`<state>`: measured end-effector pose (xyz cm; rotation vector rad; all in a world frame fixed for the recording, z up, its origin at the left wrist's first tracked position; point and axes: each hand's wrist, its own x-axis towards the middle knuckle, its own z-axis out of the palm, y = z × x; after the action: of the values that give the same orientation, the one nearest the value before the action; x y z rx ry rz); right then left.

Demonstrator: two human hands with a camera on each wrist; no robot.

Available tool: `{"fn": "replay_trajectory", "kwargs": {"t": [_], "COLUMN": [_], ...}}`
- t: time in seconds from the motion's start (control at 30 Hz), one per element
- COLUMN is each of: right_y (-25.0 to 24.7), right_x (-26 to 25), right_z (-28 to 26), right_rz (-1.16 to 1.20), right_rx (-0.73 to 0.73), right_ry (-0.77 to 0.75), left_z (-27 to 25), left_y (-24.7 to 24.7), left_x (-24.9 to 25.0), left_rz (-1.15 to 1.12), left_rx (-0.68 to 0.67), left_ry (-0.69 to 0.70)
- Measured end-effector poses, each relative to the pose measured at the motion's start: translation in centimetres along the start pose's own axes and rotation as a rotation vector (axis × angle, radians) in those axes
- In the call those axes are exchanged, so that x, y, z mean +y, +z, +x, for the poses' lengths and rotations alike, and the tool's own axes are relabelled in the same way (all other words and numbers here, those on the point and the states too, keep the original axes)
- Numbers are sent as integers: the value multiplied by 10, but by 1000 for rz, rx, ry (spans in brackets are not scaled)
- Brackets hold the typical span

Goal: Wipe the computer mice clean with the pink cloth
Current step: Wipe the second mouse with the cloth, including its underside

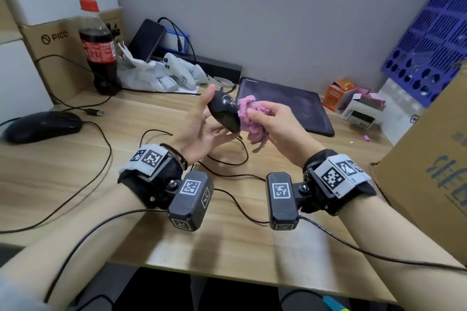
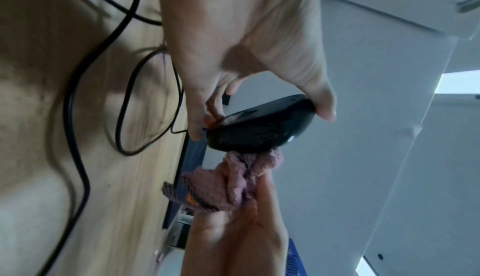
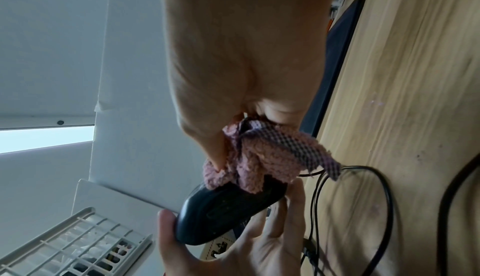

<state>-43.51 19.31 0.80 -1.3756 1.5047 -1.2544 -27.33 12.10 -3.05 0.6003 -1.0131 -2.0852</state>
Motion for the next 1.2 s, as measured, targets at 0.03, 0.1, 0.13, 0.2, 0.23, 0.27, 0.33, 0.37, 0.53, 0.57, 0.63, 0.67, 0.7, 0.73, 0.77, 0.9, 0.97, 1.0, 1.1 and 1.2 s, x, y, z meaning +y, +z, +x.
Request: {"fn": "replay_trajectory", "kwargs": {"t": [0.03,0.1,0.13,0.2,0.23,0.27,0.33,0.37,0.53,0.57,0.63,0.67,0.7,0.73,0.77,0.9,0.97,1.0,1.1,1.2], "right_y": [-4,-14,-18,-22,-22,-20,-10,-4,12,10,3,-2,-7,-12,-16,-21,-17,-13,5,22], "right_x": [-3,-12,-17,-27,-33,-37,-47,-52,-57,-53,-42,-34,-28,-21,-17,-22,-37,-44,-56,-45], "right_z": [0,-1,-1,0,0,1,4,4,-1,-5,-14,-18,-21,-23,-24,-18,-9,-4,16,31], "right_rz": [-12,-11,-12,-47,-69,-91,-134,-166,-366,-381,-436,-483,-524,-538,-524,-352,-289,-274,-256,-294], "right_rx": [42,130,157,176,179,176,153,138,105,108,89,67,48,45,58,105,99,102,81,38], "right_ry": [-5,-7,-15,-45,-66,-94,-169,-210,-313,-305,-263,-230,-189,-146,-111,-115,-161,-193,-287,-310], "left_z": [-1,-4,-5,-8,-9,-10,-12,-13,-23,-25,-30,-31,-32,-33,-34,-33,-30,-28,-16,-1], "left_y": [0,1,1,4,7,11,18,21,36,35,33,32,31,30,29,25,24,24,20,13], "left_x": [0,1,2,1,0,-2,-4,-5,0,1,5,6,7,7,7,5,5,7,13,25], "left_rz": [-51,-137,-164,-204,-222,-240,-248,-245,-246,-241,-236,-238,-245,-253,-260,-270,-272,-262,-222,-212], "left_rx": [18,53,69,83,80,79,79,71,60,74,107,127,145,161,175,181,176,169,149,100], "left_ry": [2,11,14,14,10,4,-6,-7,30,33,23,16,12,9,6,-11,-30,-34,-39,-42]}}
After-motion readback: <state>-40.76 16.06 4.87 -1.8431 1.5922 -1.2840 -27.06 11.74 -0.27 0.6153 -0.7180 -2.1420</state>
